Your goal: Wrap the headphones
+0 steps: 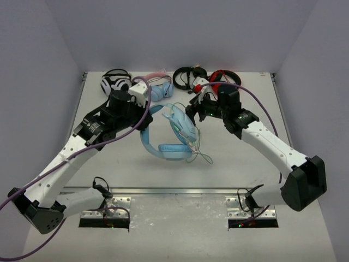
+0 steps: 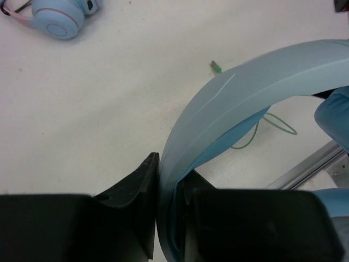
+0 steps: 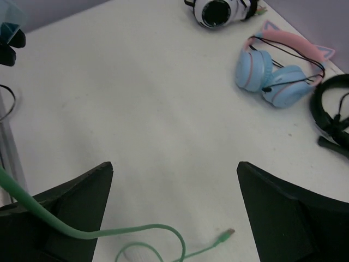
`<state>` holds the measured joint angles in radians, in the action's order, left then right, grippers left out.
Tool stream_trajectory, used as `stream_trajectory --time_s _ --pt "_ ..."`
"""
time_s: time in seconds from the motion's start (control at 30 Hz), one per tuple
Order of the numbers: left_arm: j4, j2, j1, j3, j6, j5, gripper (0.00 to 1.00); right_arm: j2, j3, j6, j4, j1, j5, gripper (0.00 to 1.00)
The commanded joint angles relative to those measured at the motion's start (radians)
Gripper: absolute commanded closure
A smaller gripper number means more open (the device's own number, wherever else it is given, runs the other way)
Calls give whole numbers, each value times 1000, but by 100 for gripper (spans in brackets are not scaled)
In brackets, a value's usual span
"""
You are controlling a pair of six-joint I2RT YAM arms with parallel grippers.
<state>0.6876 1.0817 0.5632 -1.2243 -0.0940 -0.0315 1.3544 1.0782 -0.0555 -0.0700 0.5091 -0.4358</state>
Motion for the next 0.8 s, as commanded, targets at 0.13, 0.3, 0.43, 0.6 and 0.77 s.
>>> stream_trajectory --time_s 0.13,0.3,0.43,0.6,0.77 --pt "-60 -52 7 -205 -160 111 100 86 -78 235 398 11 -248 13" --pt "-36 -54 7 -346 -265 220 100 187 -77 342 539 14 -336 19" --pt "-2 -31 7 -483 -337 286 100 261 -73 413 616 25 -350 38" --pt "-8 -32 7 -567 -408 396 100 330 -101 497 777 43 -366 66" --pt "-7 3 7 -633 -409 349 100 342 -107 566 889 54 -359 42"
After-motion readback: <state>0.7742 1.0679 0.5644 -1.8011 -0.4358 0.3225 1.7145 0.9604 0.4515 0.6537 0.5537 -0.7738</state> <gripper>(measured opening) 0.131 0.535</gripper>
